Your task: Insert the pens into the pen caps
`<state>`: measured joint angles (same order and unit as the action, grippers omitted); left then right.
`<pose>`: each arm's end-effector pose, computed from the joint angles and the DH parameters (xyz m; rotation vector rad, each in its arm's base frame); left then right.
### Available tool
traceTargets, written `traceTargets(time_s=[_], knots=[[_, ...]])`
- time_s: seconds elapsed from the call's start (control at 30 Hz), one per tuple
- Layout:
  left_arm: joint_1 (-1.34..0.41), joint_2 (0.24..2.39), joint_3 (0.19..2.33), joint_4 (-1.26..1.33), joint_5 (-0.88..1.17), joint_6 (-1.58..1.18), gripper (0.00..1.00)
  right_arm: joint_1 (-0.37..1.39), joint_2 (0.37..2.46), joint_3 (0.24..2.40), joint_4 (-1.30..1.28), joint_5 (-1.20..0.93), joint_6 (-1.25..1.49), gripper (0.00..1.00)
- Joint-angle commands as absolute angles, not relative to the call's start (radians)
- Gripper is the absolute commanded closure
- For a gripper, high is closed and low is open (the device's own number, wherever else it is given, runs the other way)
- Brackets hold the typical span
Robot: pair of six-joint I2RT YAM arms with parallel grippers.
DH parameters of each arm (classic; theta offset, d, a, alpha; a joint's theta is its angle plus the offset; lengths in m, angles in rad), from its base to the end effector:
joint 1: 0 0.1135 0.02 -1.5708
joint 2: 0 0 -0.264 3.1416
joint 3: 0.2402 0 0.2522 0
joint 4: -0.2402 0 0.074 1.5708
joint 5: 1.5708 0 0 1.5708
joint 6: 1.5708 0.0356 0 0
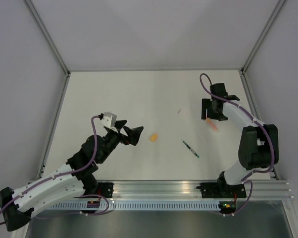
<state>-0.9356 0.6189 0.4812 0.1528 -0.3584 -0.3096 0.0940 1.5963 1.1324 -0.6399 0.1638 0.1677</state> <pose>0.1069 -0.1239 0.2941 0.2092 1.5861 -0.7000 0.3209 0.0244 0.2240 0.1496 2.6513 -0.1337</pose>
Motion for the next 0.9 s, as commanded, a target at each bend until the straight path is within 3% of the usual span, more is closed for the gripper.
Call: traceTargets(time_s=[0.0, 0.67, 0.87], knots=[[-0.939, 0.611, 0.479, 0.181, -0.376, -0.288, 0.00, 0.072, 1.643, 1.105, -0.646, 0.146, 0.149, 0.19], [-0.939, 0.612, 0.479, 0.186, -0.371, -0.288, 0.00, 0.037, 1.799, 1.144, -0.656, 0.175, 0.127, 0.33], [-0.939, 0.617, 0.477, 0.190, -0.370, -0.288, 0.00, 0.037, 1.818, 1.118, -0.641, 0.178, 0.133, 0.43]])
